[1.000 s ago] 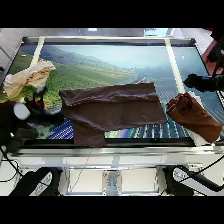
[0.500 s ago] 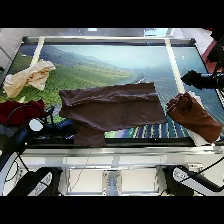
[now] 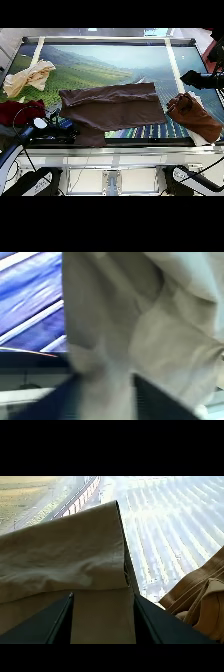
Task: Fold the shirts.
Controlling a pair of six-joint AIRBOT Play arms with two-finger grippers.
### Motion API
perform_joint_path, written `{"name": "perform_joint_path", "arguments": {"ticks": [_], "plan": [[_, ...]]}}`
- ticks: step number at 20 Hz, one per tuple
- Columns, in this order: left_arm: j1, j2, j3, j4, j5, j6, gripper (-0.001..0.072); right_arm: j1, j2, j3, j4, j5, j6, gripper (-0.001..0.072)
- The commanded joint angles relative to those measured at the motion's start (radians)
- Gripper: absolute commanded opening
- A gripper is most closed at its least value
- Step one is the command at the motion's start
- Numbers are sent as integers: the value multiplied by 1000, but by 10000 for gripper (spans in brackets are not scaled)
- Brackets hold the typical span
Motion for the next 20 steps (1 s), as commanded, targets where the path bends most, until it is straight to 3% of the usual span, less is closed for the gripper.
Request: {"name": "perform_joint_path", "arguments": {"ticks": [1,5,9,11,20], "plan": [[-17,-10,1,-28,29,16,35,0,0,-2,1,55,0,446],[-27,-10,1,-39,31,32,13,-1,1,-63,-64,216,5,446],[-27,-10,1,-39,29,32,13,0,0,-325,-28,225,83,453],[-27,-10,1,-39,20,34,13,0,1,-447,1,224,91,527],[-27,-10,1,-39,20,60,13,0,0,-650,27,-86,349,538]]}}
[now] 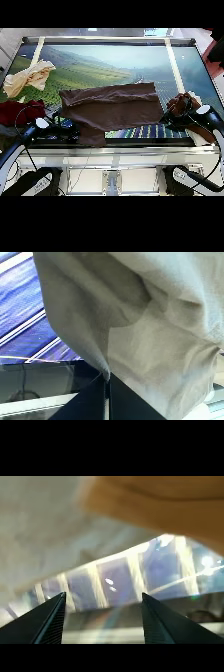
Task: Fold the shirts.
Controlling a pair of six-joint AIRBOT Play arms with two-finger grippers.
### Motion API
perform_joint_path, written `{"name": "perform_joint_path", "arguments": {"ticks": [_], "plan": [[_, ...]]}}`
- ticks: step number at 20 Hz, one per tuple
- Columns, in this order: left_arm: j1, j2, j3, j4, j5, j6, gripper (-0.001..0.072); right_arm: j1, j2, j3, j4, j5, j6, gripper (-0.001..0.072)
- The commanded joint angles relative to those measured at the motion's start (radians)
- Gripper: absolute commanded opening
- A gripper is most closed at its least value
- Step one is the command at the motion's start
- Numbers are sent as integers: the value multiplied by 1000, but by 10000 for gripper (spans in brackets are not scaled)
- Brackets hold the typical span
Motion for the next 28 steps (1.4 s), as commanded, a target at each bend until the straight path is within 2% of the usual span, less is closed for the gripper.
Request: {"name": "perform_joint_path", "arguments": {"ticks": [1,4,6,7,12,15,17,18,22,25,28], "plan": [[0,0,1,0,0,5,13,0,0,-67,50,-170,89,538],[0,0,1,0,0,5,13,0,-2,-84,137,-296,89,515],[0,0,1,0,0,5,13,0,-2,-85,151,-348,89,295],[0,0,1,0,0,5,13,0,-3,-85,158,-360,89,252],[0,0,1,0,0,5,14,0,-3,-85,148,-316,88,253],[0,0,1,0,-5,8,13,-1,-3,-84,141,-235,76,266],[0,0,1,0,-3,9,13,0,-2,-84,146,-196,54,378],[0,0,1,0,-5,14,14,0,-2,-84,147,-182,54,390],[0,0,1,0,-3,15,13,0,-2,-85,127,-216,59,387],[0,0,1,0,0,15,14,0,-3,-85,102,-297,139,386],[0,0,1,0,0,15,14,0,-8,-85,98,-319,163,386]]}}
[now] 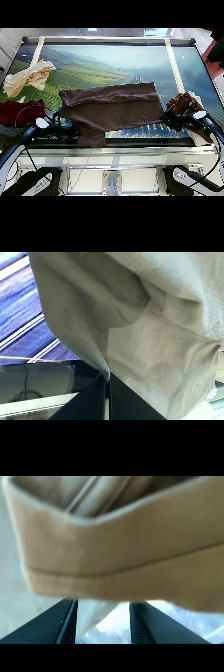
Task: Fold the shirts.
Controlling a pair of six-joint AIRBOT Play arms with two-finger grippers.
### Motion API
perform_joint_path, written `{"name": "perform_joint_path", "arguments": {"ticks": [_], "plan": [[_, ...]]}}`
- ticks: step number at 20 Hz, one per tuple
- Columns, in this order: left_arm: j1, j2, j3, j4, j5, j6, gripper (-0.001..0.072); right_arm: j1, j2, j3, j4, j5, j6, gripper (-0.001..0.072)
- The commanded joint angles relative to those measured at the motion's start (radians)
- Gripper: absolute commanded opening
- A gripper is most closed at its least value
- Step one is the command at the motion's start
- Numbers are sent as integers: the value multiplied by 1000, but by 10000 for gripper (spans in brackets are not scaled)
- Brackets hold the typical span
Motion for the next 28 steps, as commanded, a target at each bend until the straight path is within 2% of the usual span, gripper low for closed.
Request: {"name": "perform_joint_path", "arguments": {"ticks": [1,5,6,7,8,10,14,17,20,23,25,28], "plan": [[0,0,1,0,3,1,14,0,-10,-1,-16,-29,39,386],[0,0,1,0,3,1,14,0,-44,-1,-18,-20,39,383],[0,0,1,0,3,1,13,0,-44,-1,-17,-23,39,348],[0,0,1,0,3,1,14,0,-44,0,-15,-26,38,169],[0,0,1,0,3,2,14,0,-44,0,-8,-27,34,39],[0,0,10,4,-18,26,13,0,-33,17,3,3,-45,29],[2,34,135,124,-165,24,13,0,94,89,-32,95,-85,28],[2,126,274,302,-292,-29,13,0,225,155,-148,216,-90,28],[2,233,363,469,-458,-87,13,0,338,183,-176,333,-139,28],[2,281,365,497,-582,-89,13,37,375,184,-178,444,-150,28],[2,281,365,500,-549,-56,12,108,375,184,-180,450,-149,27],[2,277,399,543,-316,-38,11,208,374,185,-184,305,-121,27]]}}
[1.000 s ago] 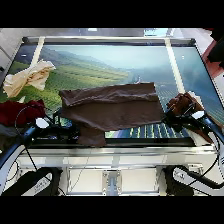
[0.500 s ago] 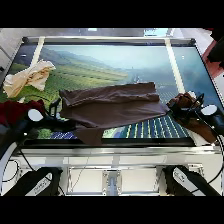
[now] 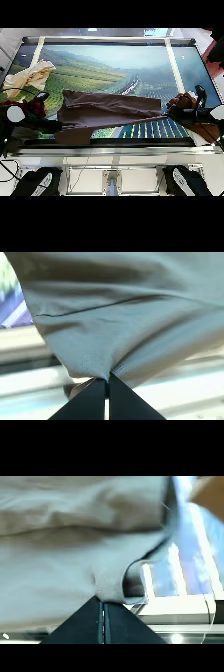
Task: Fold the shirts.
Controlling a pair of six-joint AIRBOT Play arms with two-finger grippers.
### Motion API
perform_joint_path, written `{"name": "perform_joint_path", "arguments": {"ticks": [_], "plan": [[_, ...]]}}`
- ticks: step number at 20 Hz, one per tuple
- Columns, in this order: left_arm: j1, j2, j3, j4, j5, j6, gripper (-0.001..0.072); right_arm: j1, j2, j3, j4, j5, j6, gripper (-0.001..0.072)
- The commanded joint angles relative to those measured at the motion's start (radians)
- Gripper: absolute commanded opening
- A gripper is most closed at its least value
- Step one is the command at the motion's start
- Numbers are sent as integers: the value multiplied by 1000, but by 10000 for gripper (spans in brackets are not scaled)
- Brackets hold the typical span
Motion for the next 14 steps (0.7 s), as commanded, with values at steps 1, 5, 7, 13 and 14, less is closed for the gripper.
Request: {"name": "perform_joint_path", "arguments": {"ticks": [1,5,7,13,14], "plan": [[0,-3,62,80,201,18,11,93,4,9,-19,-116,28,26],[-2,-201,281,103,277,104,11,100,-93,63,-23,-157,39,26],[-4,-343,372,97,287,154,11,100,-155,86,-19,-187,38,26],[-96,-677,517,145,478,169,11,123,-343,114,-5,-304,34,25],[-117,-721,531,180,501,141,11,131,-380,114,-6,-312,34,25]]}}
